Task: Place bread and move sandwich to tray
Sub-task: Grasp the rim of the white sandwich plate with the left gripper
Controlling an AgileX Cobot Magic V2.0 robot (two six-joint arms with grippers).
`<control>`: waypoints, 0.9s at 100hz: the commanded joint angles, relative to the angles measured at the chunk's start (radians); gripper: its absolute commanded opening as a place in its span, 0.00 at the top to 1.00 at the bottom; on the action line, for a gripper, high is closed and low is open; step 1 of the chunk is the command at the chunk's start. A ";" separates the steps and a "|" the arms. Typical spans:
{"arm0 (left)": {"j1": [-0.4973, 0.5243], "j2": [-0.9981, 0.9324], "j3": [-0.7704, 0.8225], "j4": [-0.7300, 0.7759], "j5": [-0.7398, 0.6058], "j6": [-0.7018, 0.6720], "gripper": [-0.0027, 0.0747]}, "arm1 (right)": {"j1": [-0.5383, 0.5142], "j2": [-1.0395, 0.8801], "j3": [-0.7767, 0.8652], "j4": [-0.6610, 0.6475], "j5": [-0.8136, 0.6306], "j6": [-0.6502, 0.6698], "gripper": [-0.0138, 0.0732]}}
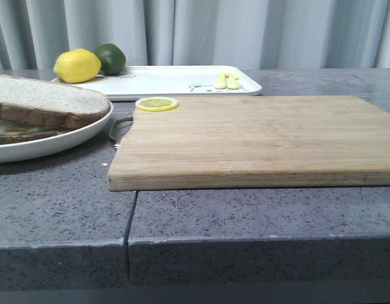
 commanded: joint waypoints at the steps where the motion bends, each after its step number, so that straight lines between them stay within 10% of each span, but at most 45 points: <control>1: 0.002 -0.016 -0.030 -0.023 -0.057 0.006 0.17 | -0.007 0.006 -0.026 -0.013 -0.077 0.003 0.37; 90: -0.040 0.101 -0.030 -0.022 -0.089 0.013 0.17 | -0.007 0.006 -0.026 -0.013 -0.077 0.003 0.37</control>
